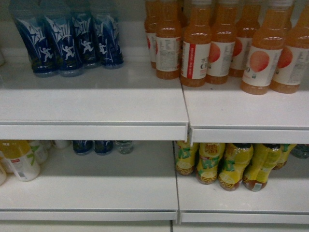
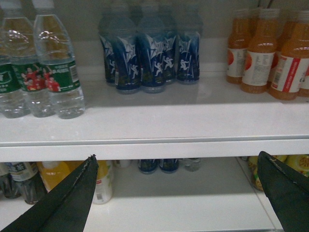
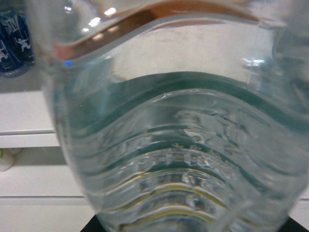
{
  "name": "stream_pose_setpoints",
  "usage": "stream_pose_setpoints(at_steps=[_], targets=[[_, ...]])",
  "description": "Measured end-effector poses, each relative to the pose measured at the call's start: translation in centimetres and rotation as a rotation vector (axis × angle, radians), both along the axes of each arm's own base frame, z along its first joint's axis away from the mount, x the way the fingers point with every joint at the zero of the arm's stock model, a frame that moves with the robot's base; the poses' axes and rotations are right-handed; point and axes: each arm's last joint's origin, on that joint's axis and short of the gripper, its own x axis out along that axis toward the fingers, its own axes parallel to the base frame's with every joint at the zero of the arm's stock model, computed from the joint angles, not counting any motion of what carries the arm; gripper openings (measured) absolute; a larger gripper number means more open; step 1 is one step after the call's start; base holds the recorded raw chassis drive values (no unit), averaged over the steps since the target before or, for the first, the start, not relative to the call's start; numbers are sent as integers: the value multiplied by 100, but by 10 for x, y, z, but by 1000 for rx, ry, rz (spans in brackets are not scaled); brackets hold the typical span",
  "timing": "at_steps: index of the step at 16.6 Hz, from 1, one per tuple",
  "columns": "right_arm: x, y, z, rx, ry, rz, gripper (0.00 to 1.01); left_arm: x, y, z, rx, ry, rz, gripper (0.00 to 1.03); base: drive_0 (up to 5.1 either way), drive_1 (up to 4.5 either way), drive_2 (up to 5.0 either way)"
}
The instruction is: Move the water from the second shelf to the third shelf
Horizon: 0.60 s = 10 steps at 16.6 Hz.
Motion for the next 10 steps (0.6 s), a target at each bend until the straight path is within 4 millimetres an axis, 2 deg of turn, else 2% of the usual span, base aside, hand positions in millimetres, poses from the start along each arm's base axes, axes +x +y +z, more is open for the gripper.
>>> stream_pose_setpoints(at_steps=[10], targets=[[0,0,0,0,0,0,39,0,0,0,0,-1,-1,98,-497,248,248]])
